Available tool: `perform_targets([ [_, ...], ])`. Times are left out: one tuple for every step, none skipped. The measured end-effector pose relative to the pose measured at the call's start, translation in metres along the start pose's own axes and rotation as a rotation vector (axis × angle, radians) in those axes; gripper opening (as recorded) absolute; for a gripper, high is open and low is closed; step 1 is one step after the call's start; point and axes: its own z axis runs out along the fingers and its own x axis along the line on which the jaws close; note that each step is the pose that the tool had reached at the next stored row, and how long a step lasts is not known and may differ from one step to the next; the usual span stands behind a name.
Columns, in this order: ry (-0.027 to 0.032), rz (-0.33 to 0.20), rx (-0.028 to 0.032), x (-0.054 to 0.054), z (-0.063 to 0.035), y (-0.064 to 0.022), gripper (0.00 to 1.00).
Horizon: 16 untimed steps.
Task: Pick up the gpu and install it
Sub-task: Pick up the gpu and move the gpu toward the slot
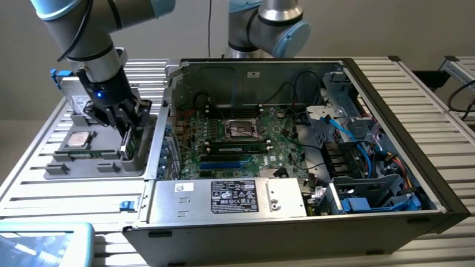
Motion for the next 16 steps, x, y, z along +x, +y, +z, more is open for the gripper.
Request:
perform_targets([
  [0.0, 0.0, 0.0, 0.0, 0.0, 0.0, 0.37],
  [0.0, 0.0, 0.0, 0.0, 0.0, 0.0, 0.31],
  [0.0001, 0.0, 0.0, 0.0, 0.0, 0.0, 0.31],
  [0.0, 0.0, 0.0, 0.0, 0.0, 0.0, 0.28],
  [0.0, 0.0, 0.0001, 0.0, 0.0, 0.0, 0.28],
  [0.0, 0.0, 0.0, 0.0, 0.0, 0.0, 0.28],
  [0.0, 0.0, 0.0, 0.0, 0.0, 0.0, 0.28],
  [0.0, 0.0, 0.0, 0.0, 0.0, 0.0, 0.28],
  [0.0, 0.0, 0.0, 0.0, 0.0, 0.0, 0.28],
  [-0.0001, 0.0, -0.0001, 0.0, 0.0, 0.0, 0.28],
  [-0.0004, 0.0, -0.0002, 0.0, -0.0017, 0.0001, 0.28],
  [-0.0009, 0.0, -0.0003, 0.0, -0.0062, 0.0004, 0.28],
  [-0.0007, 0.0, -0.0001, 0.0, -0.0108, 0.0006, 0.28],
  [-0.001, 0.0, -0.0001, 0.0, -0.0153, 0.0009, 0.28],
  [-0.0013, 0.0, -0.0001, 0.0, -0.0199, 0.0012, 0.28],
  [-0.0015, 0.0, -0.0001, 0.0, -0.0243, 0.0015, 0.28],
])
